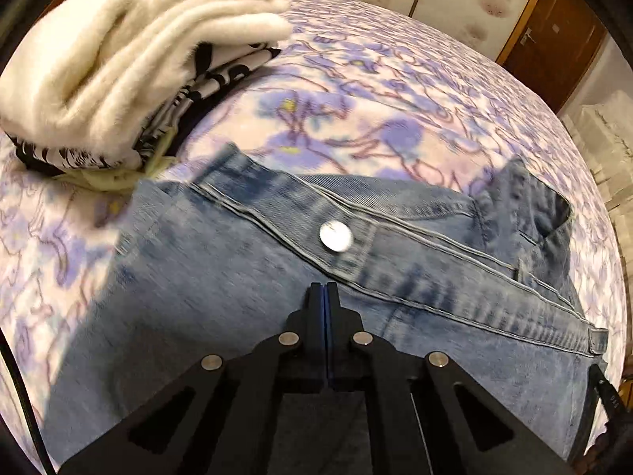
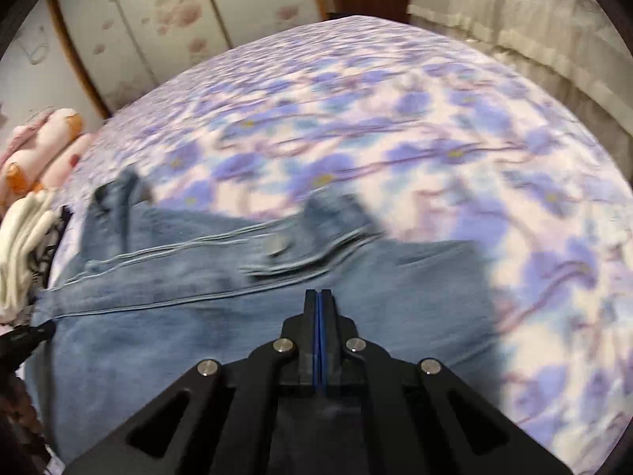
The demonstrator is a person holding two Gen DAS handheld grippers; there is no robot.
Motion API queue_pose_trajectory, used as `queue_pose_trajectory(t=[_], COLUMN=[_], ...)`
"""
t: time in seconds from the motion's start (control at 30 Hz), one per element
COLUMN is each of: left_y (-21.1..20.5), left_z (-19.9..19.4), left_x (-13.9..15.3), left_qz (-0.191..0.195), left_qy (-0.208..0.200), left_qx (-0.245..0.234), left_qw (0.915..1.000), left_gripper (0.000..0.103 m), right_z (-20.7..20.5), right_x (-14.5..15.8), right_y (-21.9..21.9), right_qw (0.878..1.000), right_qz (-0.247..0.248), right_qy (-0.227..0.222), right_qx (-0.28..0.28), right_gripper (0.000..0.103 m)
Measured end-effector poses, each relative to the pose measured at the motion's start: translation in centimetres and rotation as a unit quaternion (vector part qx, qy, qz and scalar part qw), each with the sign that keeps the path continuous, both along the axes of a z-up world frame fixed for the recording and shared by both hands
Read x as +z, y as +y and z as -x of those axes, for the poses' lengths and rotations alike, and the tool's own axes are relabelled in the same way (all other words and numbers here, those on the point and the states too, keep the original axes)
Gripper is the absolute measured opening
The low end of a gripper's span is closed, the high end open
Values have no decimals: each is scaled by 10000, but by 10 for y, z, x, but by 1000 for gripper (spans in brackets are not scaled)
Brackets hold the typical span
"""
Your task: Fold large clothes
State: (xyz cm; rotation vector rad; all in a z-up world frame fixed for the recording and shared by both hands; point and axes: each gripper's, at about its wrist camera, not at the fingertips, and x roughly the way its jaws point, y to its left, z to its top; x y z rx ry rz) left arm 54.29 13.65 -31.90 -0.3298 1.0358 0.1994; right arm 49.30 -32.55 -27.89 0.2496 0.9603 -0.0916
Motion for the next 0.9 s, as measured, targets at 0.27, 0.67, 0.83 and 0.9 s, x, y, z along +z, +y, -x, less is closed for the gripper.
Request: queue_pose_trajectory(t=[0.27, 0.67, 0.83, 0.9], left_y=[21, 55, 55, 54], left_z=[-13, -18, -27, -27], left_x=[-1, -8, 2, 10], left_qz=[-510, -1009, -1020, -1080], left_qy=[128, 239, 387, 443], left_qx=[301, 504, 678, 646], left_qw=[9982, 9933, 9917, 9911], left_gripper=[1, 1, 1, 3], right_z=[7, 5, 3, 3], right_x=[1, -7, -2, 5], right_y=[-32, -38, -41, -39], right_qw=[9992, 9982, 9971, 9971], right_qz=[172, -109, -258, -150], right_qy=[86, 198, 273, 283], right_qx=[-349, -561, -662, -686], right_gripper=[0, 0, 0, 0])
